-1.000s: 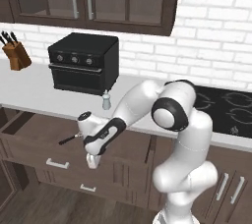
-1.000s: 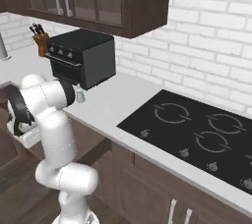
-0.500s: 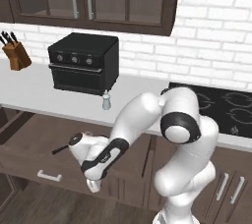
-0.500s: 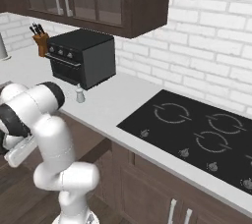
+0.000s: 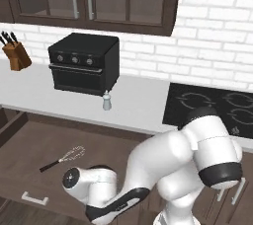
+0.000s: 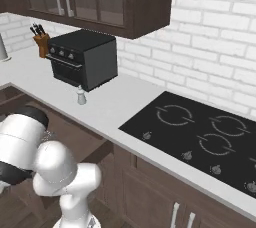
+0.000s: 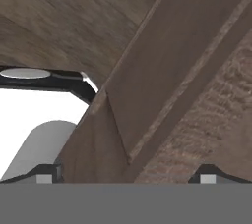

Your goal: Pick the whisk from the drawer and place it on the counter.

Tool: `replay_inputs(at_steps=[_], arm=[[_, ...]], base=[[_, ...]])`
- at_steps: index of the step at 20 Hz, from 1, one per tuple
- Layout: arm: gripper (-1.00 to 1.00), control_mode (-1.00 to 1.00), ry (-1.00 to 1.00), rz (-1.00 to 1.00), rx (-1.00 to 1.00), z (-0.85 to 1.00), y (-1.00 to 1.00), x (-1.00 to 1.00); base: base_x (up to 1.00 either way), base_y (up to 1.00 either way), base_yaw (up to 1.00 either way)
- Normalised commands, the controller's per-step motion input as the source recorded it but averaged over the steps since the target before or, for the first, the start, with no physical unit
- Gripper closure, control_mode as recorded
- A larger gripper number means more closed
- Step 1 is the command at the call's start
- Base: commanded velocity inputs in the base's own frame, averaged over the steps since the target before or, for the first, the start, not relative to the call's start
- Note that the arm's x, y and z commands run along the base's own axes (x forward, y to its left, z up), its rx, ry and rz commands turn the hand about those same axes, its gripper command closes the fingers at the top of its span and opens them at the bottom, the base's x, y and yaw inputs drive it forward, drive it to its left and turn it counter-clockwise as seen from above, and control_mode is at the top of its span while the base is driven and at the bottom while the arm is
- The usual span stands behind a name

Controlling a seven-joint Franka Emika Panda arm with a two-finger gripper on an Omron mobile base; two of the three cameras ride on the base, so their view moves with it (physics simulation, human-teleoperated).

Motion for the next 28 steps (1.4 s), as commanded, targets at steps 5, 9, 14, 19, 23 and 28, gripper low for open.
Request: replay_inputs(at_steps=[5, 9, 14, 19, 23, 28], arm=[[-1.00, -1.00, 0.01, 0.06, -0.03, 0.98, 0.71, -0.61], [-1.00, -1.00, 0.10, 0.00, -0.14, 1.00, 0.99, 0.51], [-1.00, -1.00, 0.12, 0.00, -0.09, 1.00, 0.83, 1.00], [-1.00, -1.00, 0.10, 0.03, -0.04, 0.65, 0.41, 1.00], [-1.00, -1.00, 0.02, 0.31, -0.03, -0.77, 0.00, 0.77], [-1.00, -1.00, -0.03, 0.25, 0.09, -0.62, 0.15, 0.74]], base=[[0.00, 0.00, 0.00], [0.00, 0.00, 0.00], [0.00, 0.00, 0.00], [0.00, 0.00, 0.00], [0.00, 0.00, 0.00], [0.00, 0.00, 0.00]])
